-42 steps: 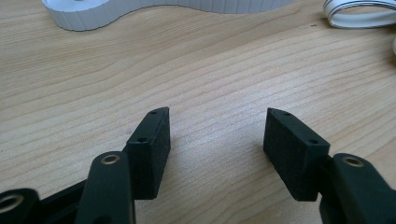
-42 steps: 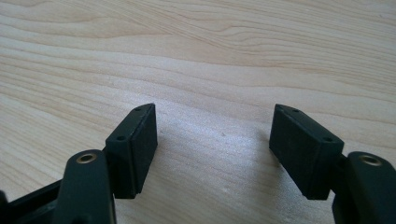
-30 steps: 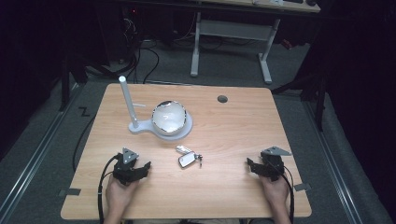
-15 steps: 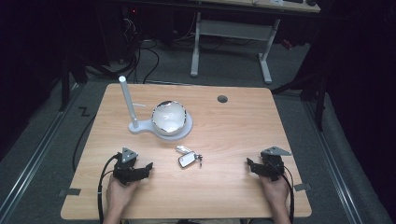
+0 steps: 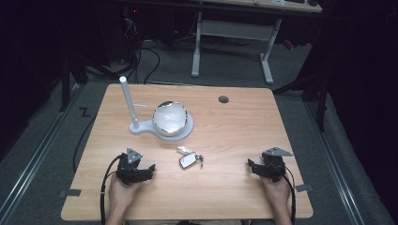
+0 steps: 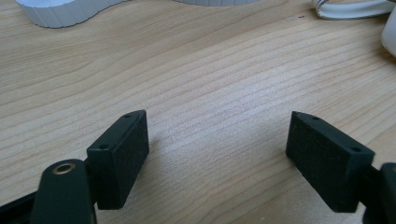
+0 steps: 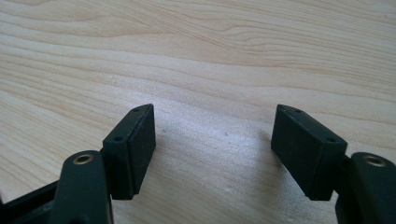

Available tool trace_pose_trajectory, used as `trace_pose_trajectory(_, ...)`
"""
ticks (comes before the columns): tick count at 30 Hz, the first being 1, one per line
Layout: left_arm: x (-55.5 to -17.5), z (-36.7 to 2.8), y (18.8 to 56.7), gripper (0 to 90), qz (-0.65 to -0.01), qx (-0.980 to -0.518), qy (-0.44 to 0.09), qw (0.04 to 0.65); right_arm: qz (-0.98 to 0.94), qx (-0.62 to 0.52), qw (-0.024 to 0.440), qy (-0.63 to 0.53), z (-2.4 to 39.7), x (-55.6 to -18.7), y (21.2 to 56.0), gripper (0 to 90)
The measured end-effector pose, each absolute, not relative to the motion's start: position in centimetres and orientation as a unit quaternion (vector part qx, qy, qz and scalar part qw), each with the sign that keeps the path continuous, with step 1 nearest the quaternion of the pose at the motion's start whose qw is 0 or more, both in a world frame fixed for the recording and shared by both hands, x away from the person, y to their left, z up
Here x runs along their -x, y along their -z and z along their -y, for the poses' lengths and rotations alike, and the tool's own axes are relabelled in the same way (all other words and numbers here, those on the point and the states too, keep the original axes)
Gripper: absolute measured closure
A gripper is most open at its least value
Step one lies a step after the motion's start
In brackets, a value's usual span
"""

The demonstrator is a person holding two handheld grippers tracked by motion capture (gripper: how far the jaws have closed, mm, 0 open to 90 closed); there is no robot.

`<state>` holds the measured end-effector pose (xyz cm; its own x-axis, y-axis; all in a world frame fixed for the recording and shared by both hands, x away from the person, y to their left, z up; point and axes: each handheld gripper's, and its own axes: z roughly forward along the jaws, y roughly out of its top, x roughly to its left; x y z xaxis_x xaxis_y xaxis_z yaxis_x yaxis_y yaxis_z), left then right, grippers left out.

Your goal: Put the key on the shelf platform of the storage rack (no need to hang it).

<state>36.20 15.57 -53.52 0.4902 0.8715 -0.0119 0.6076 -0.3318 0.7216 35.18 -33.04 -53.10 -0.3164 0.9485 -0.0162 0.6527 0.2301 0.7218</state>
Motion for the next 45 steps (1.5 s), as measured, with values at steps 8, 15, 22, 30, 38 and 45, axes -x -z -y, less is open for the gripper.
trace_pose_trajectory(8,-35.7,-14.9,52.7,24.8,-0.448,-0.803,-0.191,0.343,-0.747,-0.536,0.236,-0.314,33.0,-35.2,53.1,31.3)
trace_pose_trajectory(15,-35.5,-14.8,51.9,25.1,-0.441,-0.806,-0.175,0.354,-0.748,-0.535,0.236,-0.315,33.0,-35.2,53.1,31.2)
trace_pose_trajectory(22,-35.3,-14.1,51.0,22.7,-0.429,-0.811,-0.170,0.360,-0.748,-0.535,0.236,-0.314,33.0,-35.2,53.1,31.2)
trace_pose_trajectory(30,-35.0,-13.2,50.6,21.9,-0.411,-0.819,-0.159,0.368,-0.748,-0.535,0.236,-0.314,33.0,-35.2,53.1,31.2)
trace_pose_trajectory(38,-34.9,-11.7,50.0,21.5,-0.391,-0.826,-0.146,0.379,-0.747,-0.535,0.237,-0.315,33.0,-35.2,53.1,31.2)
trace_pose_trajectory(45,-35.2,-10.6,50.0,22.7,-0.386,-0.826,-0.127,0.389,-0.748,-0.535,0.236,-0.314,33.0,-35.2,53.1,31.2)
